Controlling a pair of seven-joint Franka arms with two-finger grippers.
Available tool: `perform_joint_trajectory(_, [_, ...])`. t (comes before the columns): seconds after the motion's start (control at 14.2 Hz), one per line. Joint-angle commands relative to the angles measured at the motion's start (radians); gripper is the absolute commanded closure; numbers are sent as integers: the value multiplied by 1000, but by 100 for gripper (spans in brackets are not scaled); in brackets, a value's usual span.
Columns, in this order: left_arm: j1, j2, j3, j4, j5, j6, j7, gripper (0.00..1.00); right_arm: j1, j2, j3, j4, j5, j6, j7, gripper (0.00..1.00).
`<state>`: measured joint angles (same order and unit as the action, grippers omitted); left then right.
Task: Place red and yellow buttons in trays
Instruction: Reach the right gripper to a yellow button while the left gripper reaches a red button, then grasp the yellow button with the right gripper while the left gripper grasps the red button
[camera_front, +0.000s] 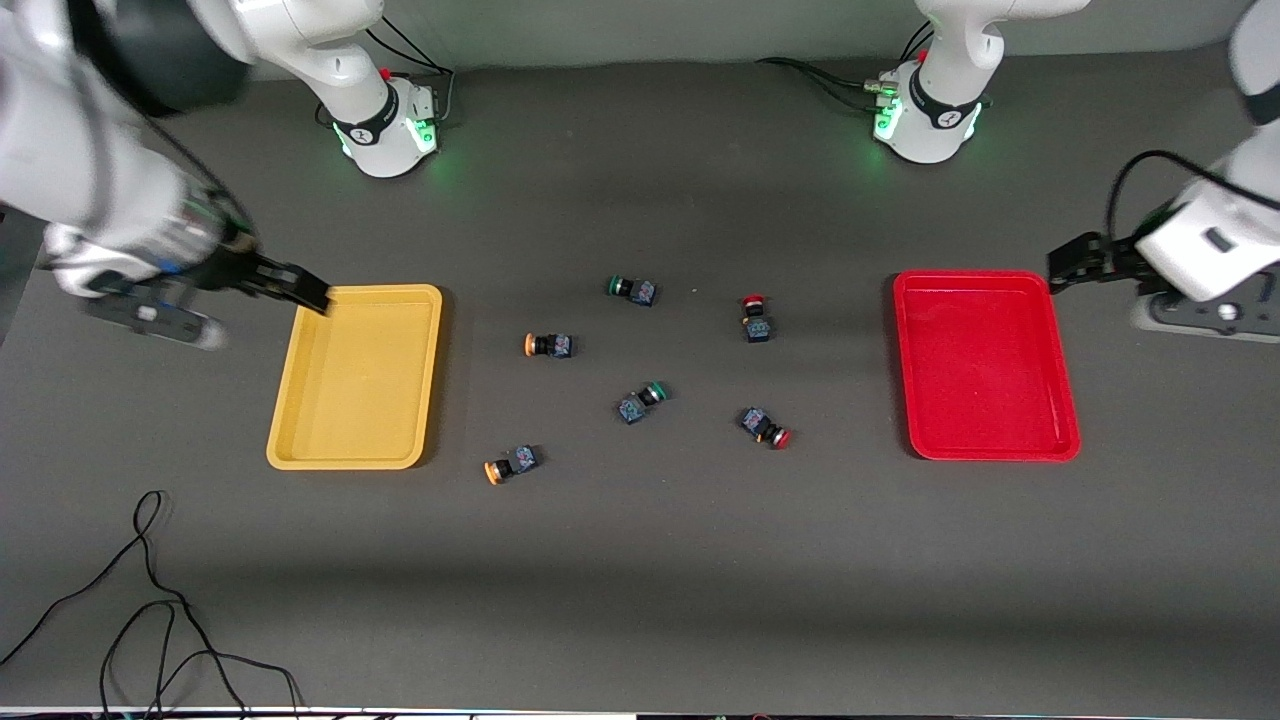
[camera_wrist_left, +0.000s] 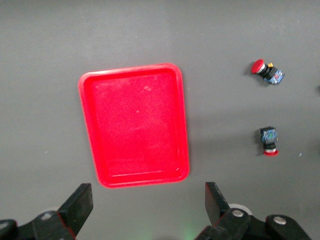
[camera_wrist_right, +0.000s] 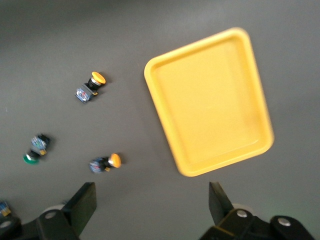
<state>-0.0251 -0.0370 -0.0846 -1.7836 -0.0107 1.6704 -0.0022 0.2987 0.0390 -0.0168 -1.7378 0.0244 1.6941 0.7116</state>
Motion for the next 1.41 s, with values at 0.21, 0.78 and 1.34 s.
perform_joint_trajectory(0.21, [-91, -26, -253, -221, -3, 224, -462, 0, 180, 160, -3, -40, 26, 146, 581, 0])
perform_joint_trajectory(0.78, [-288, 202, -253, -227, -15, 443, -579, 0, 276, 277, -3, -305, 157, 577, 997, 0])
perform_joint_trajectory(1.34, [-282, 397, -247, -387, 2, 771, -703, 0, 369, 412, -3, -417, 157, 819, 1046, 0])
